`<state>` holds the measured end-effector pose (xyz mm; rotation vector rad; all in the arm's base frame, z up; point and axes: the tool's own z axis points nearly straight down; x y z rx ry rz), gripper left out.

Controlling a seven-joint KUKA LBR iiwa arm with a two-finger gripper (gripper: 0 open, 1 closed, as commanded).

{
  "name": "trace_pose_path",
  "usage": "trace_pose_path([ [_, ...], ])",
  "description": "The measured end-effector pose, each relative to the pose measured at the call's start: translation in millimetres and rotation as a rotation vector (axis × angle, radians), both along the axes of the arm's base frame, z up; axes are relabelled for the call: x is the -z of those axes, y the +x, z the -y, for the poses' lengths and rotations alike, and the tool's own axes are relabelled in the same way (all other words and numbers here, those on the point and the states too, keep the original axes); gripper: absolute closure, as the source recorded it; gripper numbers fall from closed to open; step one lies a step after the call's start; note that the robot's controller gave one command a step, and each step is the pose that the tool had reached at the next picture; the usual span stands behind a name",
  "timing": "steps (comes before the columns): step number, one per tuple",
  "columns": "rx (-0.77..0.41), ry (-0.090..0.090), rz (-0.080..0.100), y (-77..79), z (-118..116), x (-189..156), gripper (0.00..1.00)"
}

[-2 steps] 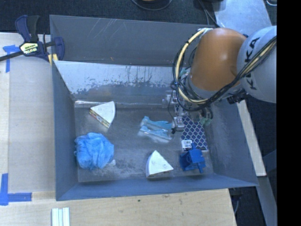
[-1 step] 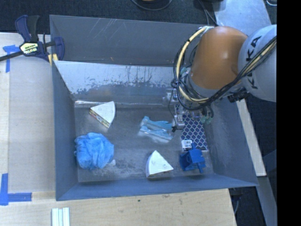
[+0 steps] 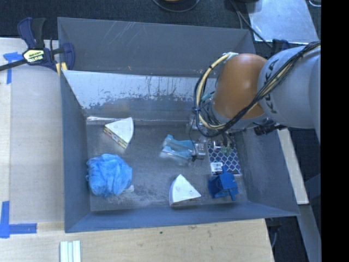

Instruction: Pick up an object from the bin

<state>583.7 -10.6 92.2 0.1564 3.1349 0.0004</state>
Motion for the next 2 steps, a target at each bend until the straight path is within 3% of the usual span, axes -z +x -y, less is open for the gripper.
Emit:
trace_pose_path([
  [1, 0.075, 0.0, 0.004, 12.4, -1.1, -8.3, 1.0],
  [2, 0.083, 0.0, 0.005, 14.2, -1.4, -14.7, 1.0],
])
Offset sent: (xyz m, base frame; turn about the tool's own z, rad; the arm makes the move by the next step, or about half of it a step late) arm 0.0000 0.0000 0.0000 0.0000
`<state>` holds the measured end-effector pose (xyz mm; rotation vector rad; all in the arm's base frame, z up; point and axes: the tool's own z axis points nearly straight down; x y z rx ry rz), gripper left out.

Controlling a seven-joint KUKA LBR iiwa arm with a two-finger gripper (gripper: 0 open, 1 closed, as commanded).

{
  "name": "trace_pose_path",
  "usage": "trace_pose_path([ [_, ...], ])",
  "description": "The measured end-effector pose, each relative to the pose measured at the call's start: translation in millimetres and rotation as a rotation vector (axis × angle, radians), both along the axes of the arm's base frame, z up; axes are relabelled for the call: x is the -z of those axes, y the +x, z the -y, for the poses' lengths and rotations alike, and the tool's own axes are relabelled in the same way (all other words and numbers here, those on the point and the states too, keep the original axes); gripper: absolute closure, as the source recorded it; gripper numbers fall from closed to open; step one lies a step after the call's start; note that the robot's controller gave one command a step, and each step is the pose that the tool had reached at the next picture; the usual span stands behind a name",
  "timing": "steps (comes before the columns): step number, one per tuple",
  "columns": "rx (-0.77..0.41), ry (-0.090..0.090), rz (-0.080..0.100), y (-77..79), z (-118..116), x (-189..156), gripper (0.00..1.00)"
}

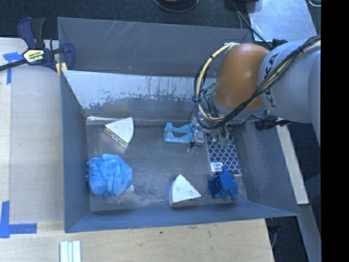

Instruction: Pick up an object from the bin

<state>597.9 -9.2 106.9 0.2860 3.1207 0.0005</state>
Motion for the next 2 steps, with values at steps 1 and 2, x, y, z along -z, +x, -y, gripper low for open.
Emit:
trace_pose_path([
  [1, -0.009, 0.0, -0.001, 7.0, -2.1, -102.4, 1.0],
  [2, -0.022, -0.001, 0.006, 12.4, 3.1, -23.6, 1.0],
])
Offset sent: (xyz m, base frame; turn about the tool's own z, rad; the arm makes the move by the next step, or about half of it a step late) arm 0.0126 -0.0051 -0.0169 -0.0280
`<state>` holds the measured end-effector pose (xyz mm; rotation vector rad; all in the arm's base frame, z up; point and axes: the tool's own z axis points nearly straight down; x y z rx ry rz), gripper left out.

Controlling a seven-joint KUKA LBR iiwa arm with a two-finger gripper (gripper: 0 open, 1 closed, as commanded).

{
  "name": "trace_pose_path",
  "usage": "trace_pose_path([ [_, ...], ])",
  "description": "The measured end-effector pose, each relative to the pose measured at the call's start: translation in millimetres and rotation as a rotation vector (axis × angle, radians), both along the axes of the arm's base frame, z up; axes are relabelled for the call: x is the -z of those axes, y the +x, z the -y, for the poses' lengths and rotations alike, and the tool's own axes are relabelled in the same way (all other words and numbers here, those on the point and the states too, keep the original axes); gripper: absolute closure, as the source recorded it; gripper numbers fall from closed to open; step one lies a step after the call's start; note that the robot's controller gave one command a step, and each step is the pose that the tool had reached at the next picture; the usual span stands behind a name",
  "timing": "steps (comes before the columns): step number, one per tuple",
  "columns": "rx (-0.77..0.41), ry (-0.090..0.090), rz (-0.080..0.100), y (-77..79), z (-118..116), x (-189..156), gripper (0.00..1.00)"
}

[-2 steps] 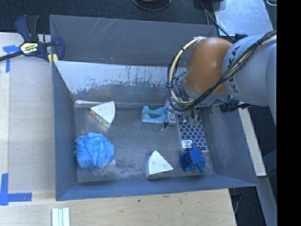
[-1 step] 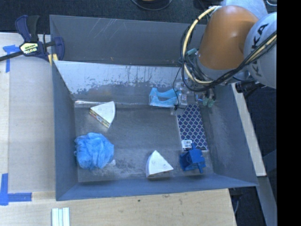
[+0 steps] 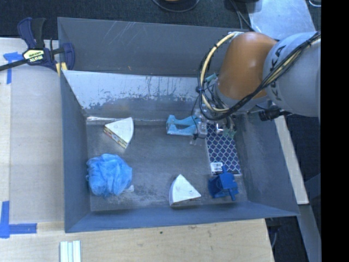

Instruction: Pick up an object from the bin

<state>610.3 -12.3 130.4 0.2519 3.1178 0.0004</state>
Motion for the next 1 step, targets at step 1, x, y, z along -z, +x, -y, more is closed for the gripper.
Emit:
trace_pose_path([
  [1, 0.008, 0.001, -0.002, 3.1, 6.4, -79.8, 1.0],
])
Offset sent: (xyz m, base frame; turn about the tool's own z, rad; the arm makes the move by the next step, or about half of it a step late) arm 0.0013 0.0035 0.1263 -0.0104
